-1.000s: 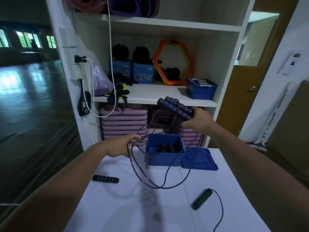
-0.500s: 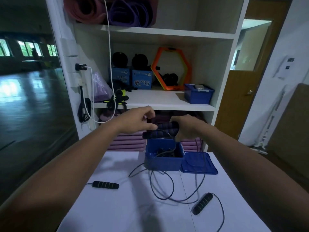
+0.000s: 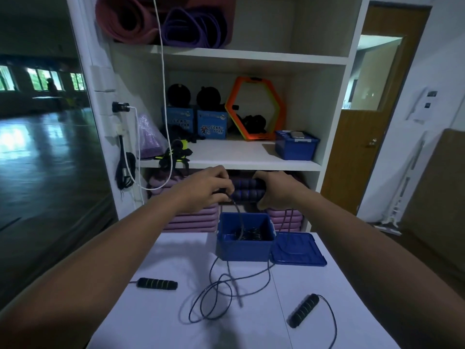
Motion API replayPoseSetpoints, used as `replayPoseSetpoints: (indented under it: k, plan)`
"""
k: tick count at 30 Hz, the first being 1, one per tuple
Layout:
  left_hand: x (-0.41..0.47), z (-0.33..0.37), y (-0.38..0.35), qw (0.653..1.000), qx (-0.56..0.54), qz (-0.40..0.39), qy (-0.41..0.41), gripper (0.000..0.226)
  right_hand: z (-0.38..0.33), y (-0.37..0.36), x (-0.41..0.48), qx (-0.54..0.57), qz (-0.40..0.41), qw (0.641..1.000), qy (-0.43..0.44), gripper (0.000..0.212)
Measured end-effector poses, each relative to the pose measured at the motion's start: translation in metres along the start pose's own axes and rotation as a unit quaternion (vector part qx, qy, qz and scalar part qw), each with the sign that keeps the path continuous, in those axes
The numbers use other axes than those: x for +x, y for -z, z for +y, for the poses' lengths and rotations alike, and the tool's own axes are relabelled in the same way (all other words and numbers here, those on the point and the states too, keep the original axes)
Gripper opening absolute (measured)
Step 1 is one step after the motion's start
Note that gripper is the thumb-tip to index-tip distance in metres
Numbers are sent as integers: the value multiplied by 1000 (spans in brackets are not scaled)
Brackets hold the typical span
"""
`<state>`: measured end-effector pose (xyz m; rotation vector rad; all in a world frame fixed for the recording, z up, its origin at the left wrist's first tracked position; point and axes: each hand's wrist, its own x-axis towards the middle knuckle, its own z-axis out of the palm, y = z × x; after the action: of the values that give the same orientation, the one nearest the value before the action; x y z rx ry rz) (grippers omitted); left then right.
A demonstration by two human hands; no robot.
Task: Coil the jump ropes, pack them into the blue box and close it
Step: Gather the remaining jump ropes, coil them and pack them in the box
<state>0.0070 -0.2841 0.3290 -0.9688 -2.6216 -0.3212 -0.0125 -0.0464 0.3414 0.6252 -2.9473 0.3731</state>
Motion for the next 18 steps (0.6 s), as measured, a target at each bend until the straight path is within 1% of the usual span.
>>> replayPoseSetpoints:
  k: [3,6,7,10,11,12,14,16,18]
  plan:
    - [-5,-8,11,1000,14,-12,24,13,10,0,0,34,-6,999,-20,57]
    - [-12,-23,21,996,59,13,69,14,24,4,-4,60,-12,997,-45,60]
    - [-13,-25,24,995,57,2,84,13,27,5,-5,71,-11,996,-49,61]
    - [-8,-16,27,993,8,-89,83,23,28,10,-4,98,4,994,-43,57]
    - [-4,-11,28,993,-13,-92,76,26,25,11,-3,108,9,993,-37,55]
    - [1,-5,30,995,-29,-70,71,26,23,12,-3,122,16,992,-34,53]
    - [10,5,35,998,-35,21,53,19,20,15,-1,156,31,987,-32,50]
    - [18,13,37,993,30,115,26,27,17,18,2,176,42,983,-32,46]
    - [26,21,36,979,129,155,27,42,15,21,4,180,52,982,-29,44]
